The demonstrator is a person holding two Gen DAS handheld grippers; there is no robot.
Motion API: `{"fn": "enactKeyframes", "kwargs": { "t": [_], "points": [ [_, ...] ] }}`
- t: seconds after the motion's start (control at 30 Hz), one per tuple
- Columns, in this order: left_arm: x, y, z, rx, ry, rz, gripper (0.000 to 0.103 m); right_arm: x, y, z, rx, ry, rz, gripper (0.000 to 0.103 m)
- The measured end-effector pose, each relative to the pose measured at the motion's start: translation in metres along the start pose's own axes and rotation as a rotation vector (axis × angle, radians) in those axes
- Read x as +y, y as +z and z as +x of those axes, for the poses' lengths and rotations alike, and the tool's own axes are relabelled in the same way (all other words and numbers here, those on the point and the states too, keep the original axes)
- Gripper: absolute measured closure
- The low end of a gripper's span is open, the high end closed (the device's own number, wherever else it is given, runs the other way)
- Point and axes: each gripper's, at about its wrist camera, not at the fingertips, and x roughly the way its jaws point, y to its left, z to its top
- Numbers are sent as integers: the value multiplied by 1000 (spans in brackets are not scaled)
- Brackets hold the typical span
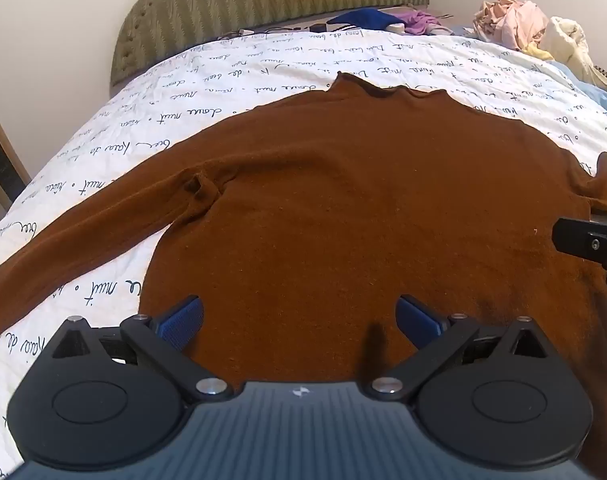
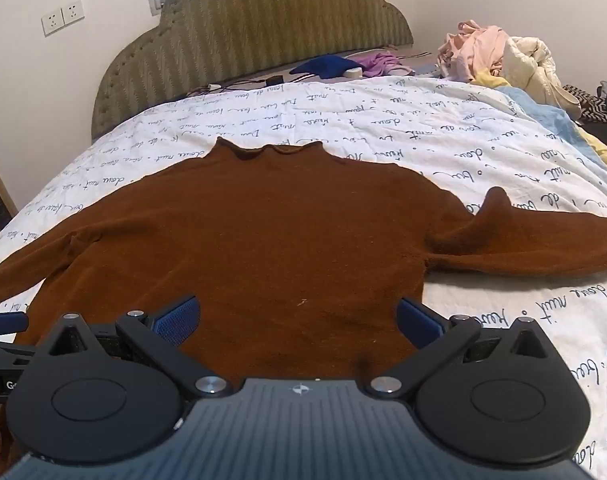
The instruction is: Fold small clothes
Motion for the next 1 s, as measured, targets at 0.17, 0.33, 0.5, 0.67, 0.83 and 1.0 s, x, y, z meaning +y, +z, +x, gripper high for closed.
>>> {"fn": "enactKeyframes", "kwargs": {
  "t": [0.17,0.33,0.5,0.67,0.83,1.0],
  "points": [
    [4,0,1,0,-18,-13,0,4,-2,0,2,14,0,0],
    [8,-1,1,-3,-18,-8,0,-4,-3,-8,-5,22,9,0],
    [6,-4,4,-3,-19,-12,0,-9,-6,-7,-17,37,19,0],
    [0,-3,6,7,-17,-9,0,-12,-6,-7,-19,49,37,0],
    [-1,-2,5,8,-14,-6,0,-13,-9,-6,-17,46,40,0],
    [-1,-3,7,14,-10,-5,0,-12,-10,-6,-19,47,35,0]
  ]
}}
